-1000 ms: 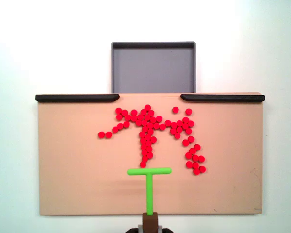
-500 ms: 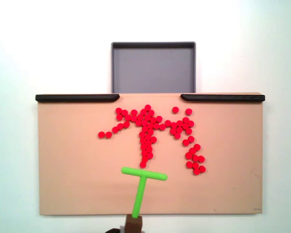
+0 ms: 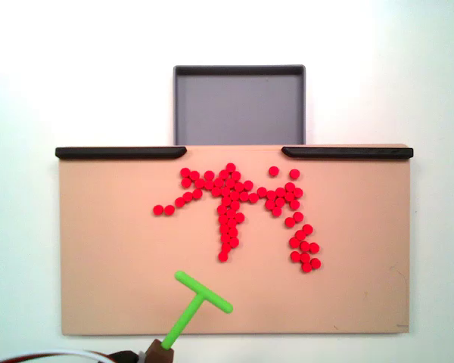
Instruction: Gather the left side granules
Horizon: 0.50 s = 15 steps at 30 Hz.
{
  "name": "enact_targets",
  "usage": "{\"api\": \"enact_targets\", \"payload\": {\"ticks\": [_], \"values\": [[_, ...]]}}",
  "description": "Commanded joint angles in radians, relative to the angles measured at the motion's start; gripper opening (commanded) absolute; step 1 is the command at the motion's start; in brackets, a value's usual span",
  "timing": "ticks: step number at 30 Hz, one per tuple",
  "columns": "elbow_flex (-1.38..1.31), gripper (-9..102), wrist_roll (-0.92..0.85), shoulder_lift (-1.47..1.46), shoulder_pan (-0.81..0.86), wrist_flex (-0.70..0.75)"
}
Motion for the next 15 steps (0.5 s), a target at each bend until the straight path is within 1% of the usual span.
{"api": "enact_targets", "payload": {"ticks": [1,9,15], "values": [[-0.025,0,0.101,-0.006,-0.015,-0.006],[-0.049,0,0.353,-0.06,-0.054,-0.006],[-0.144,0,0.538,-0.17,-0.107,-0.006]]}}
